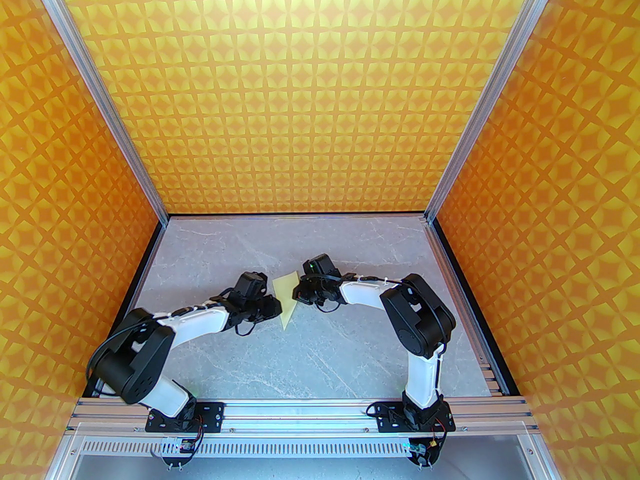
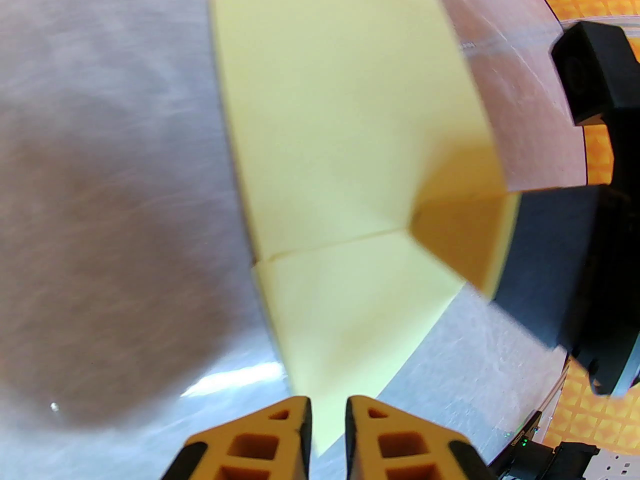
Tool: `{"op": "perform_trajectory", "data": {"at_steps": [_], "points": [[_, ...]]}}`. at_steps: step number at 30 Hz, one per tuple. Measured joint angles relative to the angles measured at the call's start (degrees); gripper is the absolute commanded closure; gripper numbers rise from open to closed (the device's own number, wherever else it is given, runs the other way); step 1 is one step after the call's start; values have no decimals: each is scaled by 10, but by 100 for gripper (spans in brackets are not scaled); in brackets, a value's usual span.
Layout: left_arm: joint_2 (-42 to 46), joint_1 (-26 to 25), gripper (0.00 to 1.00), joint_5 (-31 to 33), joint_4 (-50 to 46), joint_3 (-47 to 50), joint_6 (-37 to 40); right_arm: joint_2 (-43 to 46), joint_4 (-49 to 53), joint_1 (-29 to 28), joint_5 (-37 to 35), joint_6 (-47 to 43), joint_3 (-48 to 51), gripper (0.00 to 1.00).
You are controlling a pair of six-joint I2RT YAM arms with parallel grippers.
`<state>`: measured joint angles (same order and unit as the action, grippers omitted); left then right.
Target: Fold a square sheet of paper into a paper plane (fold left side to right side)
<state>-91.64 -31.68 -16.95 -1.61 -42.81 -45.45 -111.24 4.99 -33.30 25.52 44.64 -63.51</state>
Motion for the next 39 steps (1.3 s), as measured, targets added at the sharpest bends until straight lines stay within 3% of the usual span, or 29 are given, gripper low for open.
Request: {"op": "perform_trajectory", "data": {"at_steps": [13,20,25,39], "points": [[-78,0,93,0,23,-36,-13,0,2,0,0,0,12,100],[-88,0,94,0,21,-38,-14,10,0,0,0,3,23,79],[-89,-3,94,1,21,-39,-14,37,-16,0,2,12,41,76],[-90,-4,94,1,21,-39,-14,27,-213,0,62,141,93,75]]}}
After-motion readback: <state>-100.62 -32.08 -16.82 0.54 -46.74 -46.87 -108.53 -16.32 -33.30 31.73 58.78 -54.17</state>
